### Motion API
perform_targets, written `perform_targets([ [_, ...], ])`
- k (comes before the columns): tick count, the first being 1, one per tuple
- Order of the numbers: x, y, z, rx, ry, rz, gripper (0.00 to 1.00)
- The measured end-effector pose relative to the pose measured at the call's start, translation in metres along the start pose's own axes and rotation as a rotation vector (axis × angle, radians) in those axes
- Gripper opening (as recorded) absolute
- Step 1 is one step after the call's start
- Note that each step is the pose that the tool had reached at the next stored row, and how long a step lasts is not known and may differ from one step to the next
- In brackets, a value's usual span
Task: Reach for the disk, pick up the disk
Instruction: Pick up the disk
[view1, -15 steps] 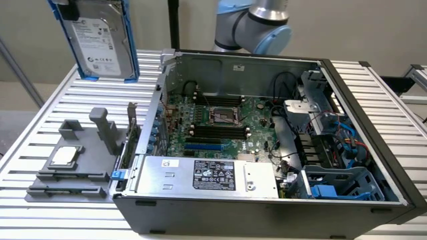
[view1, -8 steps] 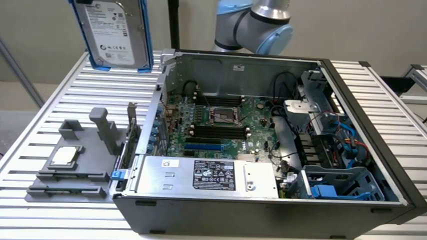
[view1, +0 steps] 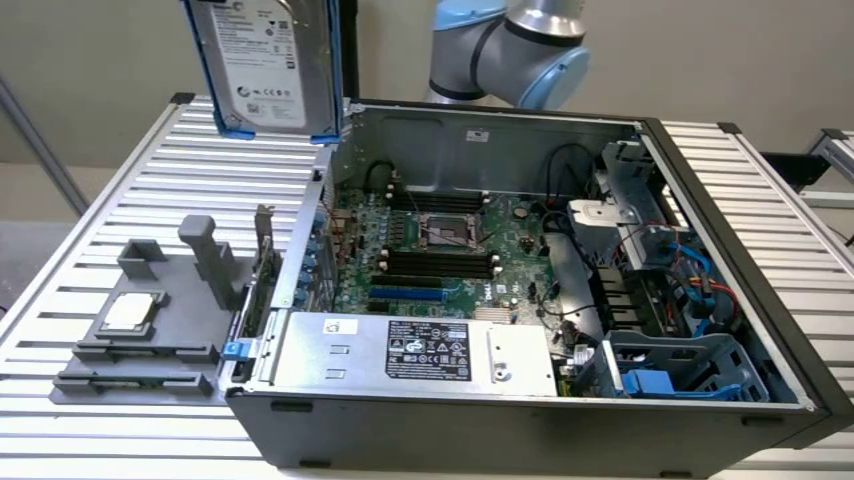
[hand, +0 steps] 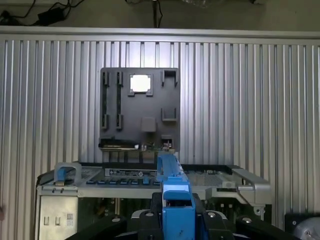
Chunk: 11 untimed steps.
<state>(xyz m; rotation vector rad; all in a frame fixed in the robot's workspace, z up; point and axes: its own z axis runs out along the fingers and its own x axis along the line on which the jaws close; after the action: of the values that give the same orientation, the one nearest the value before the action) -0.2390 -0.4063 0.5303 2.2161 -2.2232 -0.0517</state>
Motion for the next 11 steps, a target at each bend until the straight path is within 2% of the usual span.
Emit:
perform_targets([
  [11, 0.022, -0.0399, -0.0017, 0.0027, -0.004, 0.0, 0.32],
])
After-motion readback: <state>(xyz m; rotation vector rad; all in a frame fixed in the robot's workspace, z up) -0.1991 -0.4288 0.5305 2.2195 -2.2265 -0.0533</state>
